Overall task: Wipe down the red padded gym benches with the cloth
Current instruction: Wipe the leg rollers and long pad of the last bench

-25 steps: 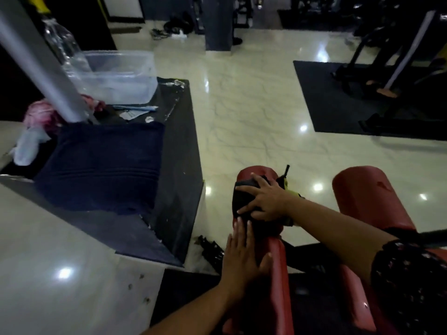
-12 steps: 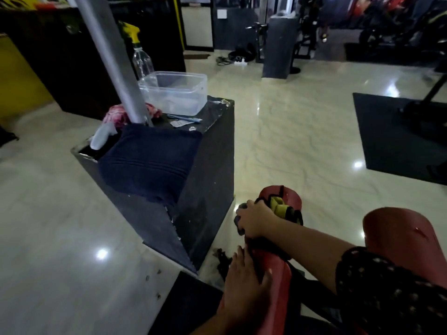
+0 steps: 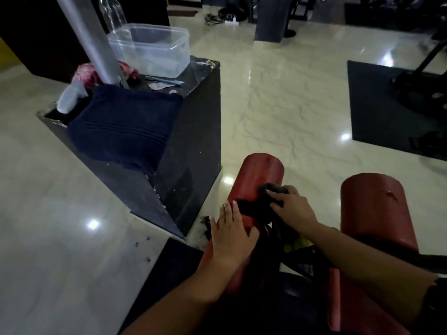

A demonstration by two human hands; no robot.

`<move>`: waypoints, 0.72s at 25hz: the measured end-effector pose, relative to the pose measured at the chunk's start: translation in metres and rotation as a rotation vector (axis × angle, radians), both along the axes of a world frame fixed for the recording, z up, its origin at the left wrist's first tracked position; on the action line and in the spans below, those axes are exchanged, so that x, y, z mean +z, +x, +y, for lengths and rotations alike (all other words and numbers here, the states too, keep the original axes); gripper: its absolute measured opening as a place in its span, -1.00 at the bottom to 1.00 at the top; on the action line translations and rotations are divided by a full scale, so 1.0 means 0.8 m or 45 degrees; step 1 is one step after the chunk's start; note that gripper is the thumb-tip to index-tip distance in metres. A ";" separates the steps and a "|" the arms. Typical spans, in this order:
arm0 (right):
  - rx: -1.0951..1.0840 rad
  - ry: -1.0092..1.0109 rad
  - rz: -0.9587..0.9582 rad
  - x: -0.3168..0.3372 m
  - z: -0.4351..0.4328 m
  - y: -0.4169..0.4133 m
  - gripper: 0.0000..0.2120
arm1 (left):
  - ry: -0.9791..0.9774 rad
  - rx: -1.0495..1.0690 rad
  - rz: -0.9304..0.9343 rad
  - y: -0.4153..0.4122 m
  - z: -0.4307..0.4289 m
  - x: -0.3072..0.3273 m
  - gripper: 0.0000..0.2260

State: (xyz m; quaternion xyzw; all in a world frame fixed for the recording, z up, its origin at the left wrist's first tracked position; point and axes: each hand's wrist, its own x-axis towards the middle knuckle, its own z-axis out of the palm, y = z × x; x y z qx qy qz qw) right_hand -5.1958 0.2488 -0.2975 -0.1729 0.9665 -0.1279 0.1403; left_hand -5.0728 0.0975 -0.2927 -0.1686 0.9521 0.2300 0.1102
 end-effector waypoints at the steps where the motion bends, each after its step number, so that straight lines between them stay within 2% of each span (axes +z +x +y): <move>1: -0.069 -0.029 -0.051 -0.004 0.004 -0.003 -0.59 | 0.021 0.001 0.013 -0.002 0.001 -0.004 -0.24; 4: -0.200 -0.063 -0.039 -0.004 0.006 -0.024 -0.59 | 0.029 0.005 0.031 -0.003 0.001 -0.012 -0.24; 6: -0.145 -0.036 0.060 0.008 -0.009 -0.033 -0.61 | 0.011 0.005 0.041 -0.004 0.001 -0.012 -0.24; 8: 0.108 0.107 0.209 0.031 -0.043 -0.041 -0.62 | 0.017 0.003 0.020 -0.006 -0.001 -0.013 -0.25; 11: 0.595 0.500 0.411 0.056 -0.113 -0.058 -0.67 | 0.095 0.015 0.022 -0.004 -0.002 -0.010 -0.25; 14: 0.835 0.719 0.443 0.059 -0.168 -0.065 -0.68 | 0.128 -0.005 0.016 0.000 -0.002 -0.006 -0.26; 16: 0.865 0.844 0.424 0.051 -0.188 -0.064 -0.65 | 0.117 -0.016 0.005 -0.001 -0.004 -0.008 -0.26; 18: 0.706 0.853 0.417 0.045 -0.191 -0.067 -0.61 | 0.123 -0.019 0.002 -0.001 -0.004 -0.009 -0.25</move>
